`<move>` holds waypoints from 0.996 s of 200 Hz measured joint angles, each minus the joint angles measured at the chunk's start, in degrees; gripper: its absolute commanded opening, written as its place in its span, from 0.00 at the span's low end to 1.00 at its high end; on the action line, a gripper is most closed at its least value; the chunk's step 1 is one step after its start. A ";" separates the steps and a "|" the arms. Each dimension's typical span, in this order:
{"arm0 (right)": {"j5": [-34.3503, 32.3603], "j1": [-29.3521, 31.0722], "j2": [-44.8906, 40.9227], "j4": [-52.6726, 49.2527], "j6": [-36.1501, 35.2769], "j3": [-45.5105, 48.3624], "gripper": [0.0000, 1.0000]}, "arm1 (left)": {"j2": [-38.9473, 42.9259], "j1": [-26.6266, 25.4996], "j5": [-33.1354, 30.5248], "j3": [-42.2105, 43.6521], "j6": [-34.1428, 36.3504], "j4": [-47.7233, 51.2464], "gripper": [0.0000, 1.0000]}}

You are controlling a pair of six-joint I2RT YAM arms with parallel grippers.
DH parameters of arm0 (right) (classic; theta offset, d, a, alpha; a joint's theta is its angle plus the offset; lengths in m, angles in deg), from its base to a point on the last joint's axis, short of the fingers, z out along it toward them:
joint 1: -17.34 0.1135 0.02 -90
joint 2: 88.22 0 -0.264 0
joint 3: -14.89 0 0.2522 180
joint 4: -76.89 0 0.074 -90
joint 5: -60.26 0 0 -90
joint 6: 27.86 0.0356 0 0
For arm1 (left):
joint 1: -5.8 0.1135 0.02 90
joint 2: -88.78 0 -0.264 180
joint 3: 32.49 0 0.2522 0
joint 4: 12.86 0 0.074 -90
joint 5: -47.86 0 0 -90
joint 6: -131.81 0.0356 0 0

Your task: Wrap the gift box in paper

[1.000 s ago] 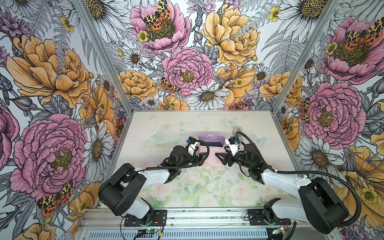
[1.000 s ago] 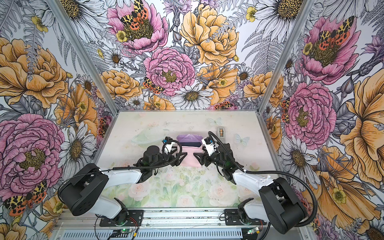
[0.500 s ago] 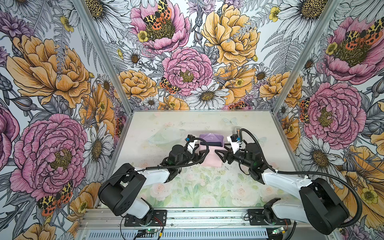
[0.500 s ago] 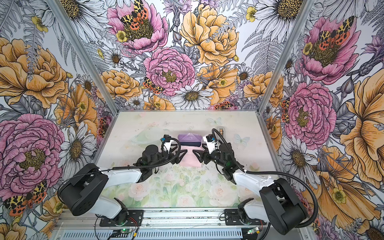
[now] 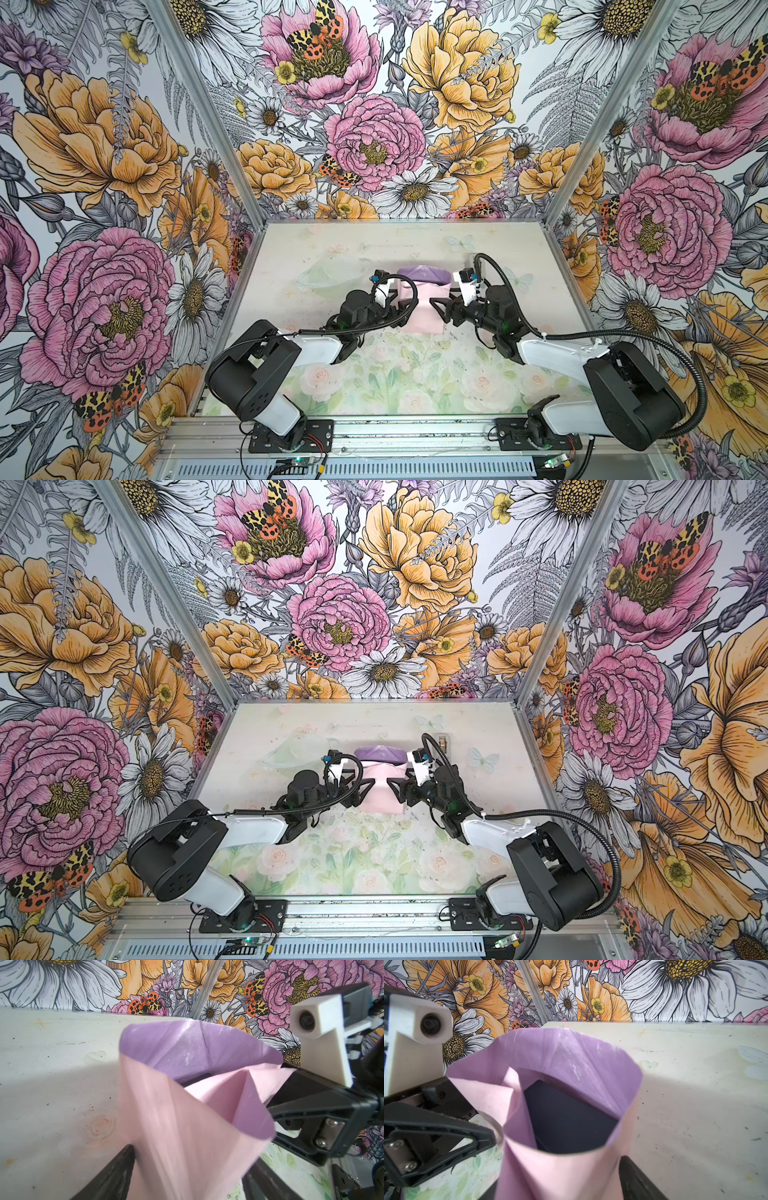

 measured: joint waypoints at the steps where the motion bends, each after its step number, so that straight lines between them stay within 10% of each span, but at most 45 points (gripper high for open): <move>1: -0.02 0.00 0.00 0.00 0.07 0.00 0.75 | 0.00 0.00 0.00 0.00 -0.02 -0.02 0.81; 199: 1.05 -0.26 0.61 1.25 7.48 -1.62 0.79 | 0.92 0.46 -1.97 -3.32 -1.55 2.69 0.83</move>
